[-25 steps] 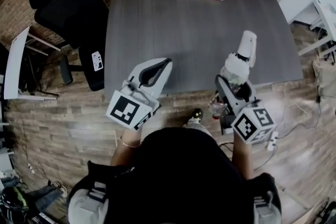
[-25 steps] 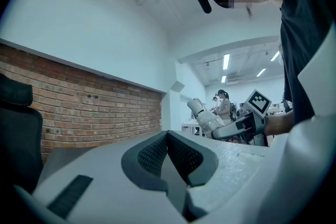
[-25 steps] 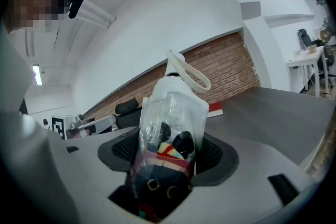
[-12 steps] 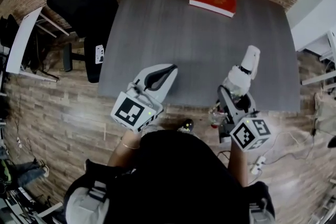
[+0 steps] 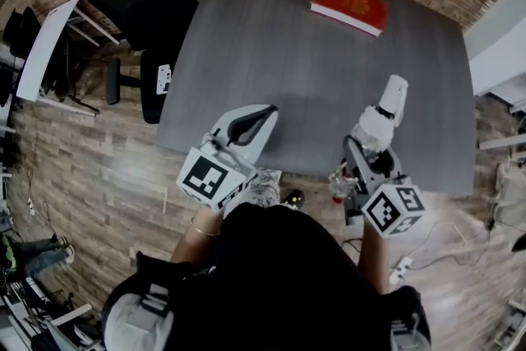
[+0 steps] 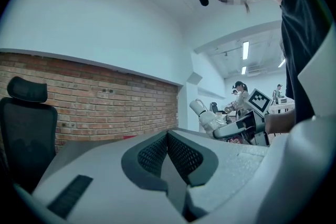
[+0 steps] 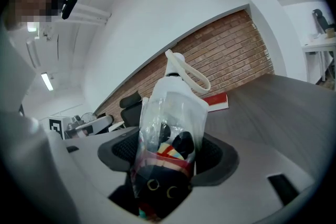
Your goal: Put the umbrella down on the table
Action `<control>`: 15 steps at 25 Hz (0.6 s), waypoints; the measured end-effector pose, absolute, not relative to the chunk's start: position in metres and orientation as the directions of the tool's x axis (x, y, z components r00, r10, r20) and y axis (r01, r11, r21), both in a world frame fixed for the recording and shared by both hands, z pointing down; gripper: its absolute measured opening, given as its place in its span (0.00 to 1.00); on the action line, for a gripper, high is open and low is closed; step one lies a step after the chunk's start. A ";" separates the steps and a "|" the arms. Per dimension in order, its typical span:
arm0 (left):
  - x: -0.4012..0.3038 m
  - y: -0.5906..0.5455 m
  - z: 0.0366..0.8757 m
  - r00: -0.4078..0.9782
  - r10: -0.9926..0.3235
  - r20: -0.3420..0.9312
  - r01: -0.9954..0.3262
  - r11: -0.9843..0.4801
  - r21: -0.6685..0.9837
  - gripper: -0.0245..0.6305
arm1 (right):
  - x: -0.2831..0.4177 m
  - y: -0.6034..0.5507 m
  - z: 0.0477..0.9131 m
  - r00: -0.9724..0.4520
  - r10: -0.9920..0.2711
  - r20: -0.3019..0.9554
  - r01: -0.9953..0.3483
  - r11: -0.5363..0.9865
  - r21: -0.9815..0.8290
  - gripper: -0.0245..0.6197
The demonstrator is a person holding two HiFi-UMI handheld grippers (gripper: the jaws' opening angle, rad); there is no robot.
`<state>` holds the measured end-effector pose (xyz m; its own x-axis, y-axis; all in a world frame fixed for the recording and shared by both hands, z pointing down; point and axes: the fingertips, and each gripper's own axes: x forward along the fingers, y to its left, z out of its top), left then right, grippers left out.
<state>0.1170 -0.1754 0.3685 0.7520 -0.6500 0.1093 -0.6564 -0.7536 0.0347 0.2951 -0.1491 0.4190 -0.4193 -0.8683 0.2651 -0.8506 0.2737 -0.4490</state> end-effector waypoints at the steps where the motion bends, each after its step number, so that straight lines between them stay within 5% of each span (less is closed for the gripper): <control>1: 0.118 -0.180 0.369 0.757 -0.645 0.105 -0.651 -0.758 0.034 0.04 | 0.294 -0.152 0.420 -0.419 -0.868 0.269 -0.852 0.273 -0.446 0.49; 15: 0.150 -0.266 0.375 0.823 -0.562 0.080 -0.568 -0.820 0.073 0.04 | 0.310 -0.215 0.441 -0.352 -0.864 0.360 -0.883 0.179 -0.434 0.49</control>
<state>0.1504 -0.2658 0.3748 0.8229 -0.5624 0.0801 -0.5676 -0.8200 0.0732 0.3096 -0.2154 0.4414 -0.3523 -0.8637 0.3605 -0.8829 0.1790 -0.4342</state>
